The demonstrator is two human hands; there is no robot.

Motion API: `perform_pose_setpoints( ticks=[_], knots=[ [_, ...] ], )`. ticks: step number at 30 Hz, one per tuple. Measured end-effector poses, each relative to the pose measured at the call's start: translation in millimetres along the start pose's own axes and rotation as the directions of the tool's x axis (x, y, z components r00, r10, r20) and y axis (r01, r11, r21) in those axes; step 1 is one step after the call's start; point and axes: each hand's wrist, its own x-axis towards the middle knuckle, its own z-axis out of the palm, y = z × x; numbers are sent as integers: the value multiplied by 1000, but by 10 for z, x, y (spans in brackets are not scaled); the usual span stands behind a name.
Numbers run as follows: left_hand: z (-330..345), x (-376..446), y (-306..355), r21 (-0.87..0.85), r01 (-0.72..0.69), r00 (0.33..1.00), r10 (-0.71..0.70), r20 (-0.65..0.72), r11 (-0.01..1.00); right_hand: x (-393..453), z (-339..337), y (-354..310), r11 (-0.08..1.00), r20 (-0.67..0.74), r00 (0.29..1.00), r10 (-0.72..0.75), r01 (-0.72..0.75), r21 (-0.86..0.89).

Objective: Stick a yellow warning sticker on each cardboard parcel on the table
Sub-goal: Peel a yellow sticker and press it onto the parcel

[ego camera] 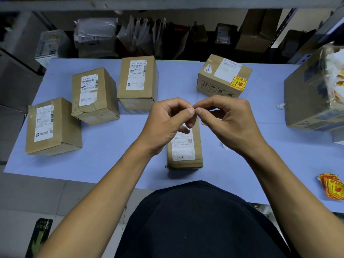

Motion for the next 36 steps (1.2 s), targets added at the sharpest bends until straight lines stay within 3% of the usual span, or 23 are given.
perform_pose_setpoints(
  ticks=[4,10,14,16,20,24,28,36],
  knots=[
    [74,7,20,45,-47,995,51,-84,998,6,33,-21,1000,-49,999,23,-23,7],
    [129,53,0,58,-34,996,38,-81,998,9,70,80,922,-55,955,292,-266,282],
    [108,102,-172,-149,154,980,-169,-100,977,25,4,223,736,-97,824,558,-437,517],
    [115,130,-318,-171,239,960,-259,-105,956,7,-87,326,660,-120,751,650,-480,578],
    [235,203,-652,59,372,917,-357,-176,926,-56,-304,507,592,-187,653,734,-480,647],
    [517,302,-833,370,354,934,-346,-91,859,-87,-379,586,589,-162,654,739,-512,625],
    [763,377,-844,502,285,944,-329,-1,816,-77,-376,618,611,-126,686,717,-530,588],
    [800,347,-780,619,232,973,-182,-145,751,-93,-317,727,652,-132,701,701,-555,517]
  ],
)
